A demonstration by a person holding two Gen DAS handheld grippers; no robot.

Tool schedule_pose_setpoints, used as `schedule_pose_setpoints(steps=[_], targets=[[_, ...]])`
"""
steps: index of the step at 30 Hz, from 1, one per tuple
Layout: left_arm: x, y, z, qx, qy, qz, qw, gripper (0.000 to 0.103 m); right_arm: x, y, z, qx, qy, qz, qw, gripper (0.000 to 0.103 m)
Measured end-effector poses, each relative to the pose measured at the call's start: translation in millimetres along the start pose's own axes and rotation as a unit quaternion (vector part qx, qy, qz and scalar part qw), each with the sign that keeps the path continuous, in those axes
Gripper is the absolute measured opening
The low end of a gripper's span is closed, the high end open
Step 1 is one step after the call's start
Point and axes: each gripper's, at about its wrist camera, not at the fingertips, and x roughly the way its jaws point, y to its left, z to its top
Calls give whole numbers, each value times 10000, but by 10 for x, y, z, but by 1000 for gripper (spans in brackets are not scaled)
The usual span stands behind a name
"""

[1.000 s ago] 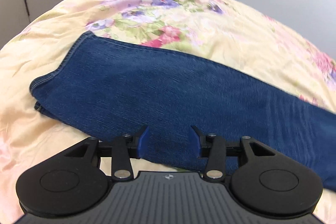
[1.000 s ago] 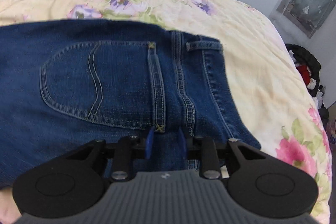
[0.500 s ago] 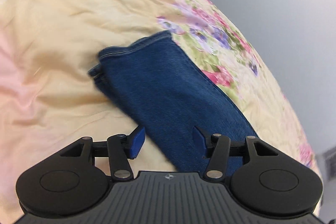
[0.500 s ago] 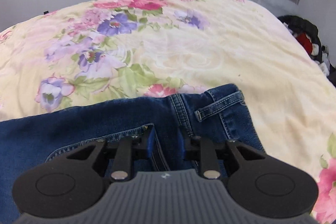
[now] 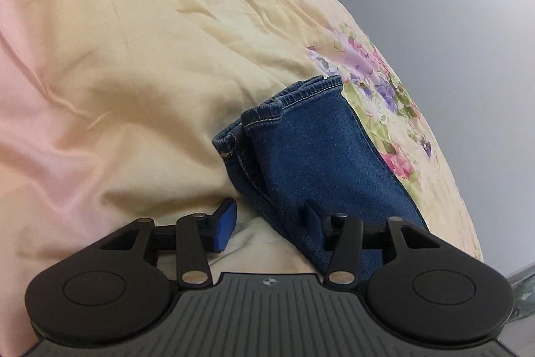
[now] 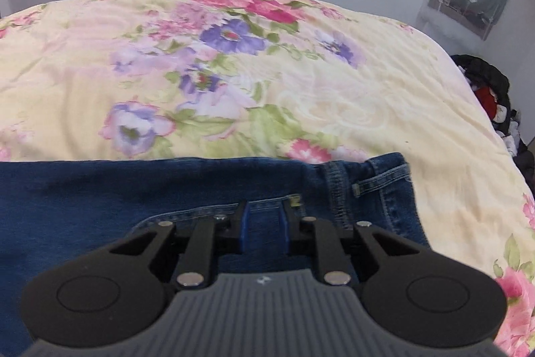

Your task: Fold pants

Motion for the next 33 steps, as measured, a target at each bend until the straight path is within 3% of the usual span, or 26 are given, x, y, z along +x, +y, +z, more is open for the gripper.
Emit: schedule_pose_setpoints(steps=[9,16,20,26,33], targets=[[88,-11,56,333,-185,-30,9993,55,-251,1405,-100,-518,7,1391,9889,4],[122,2,107,298,-326,-217,9988,41,-125,2667,76,-1045,18,2323,9670,0],[120,49,131,322,-353,-380,9981,28,171,3074,217,-1157,31,2168,9693,0],[167,3,155,384,-370,-387,9978,12,563,3225,353,-832,166,1866,9788,0],[58,-240,200,705,-492,-105,9962,6,337,3160,268,-751,327,1927,9778,0]])
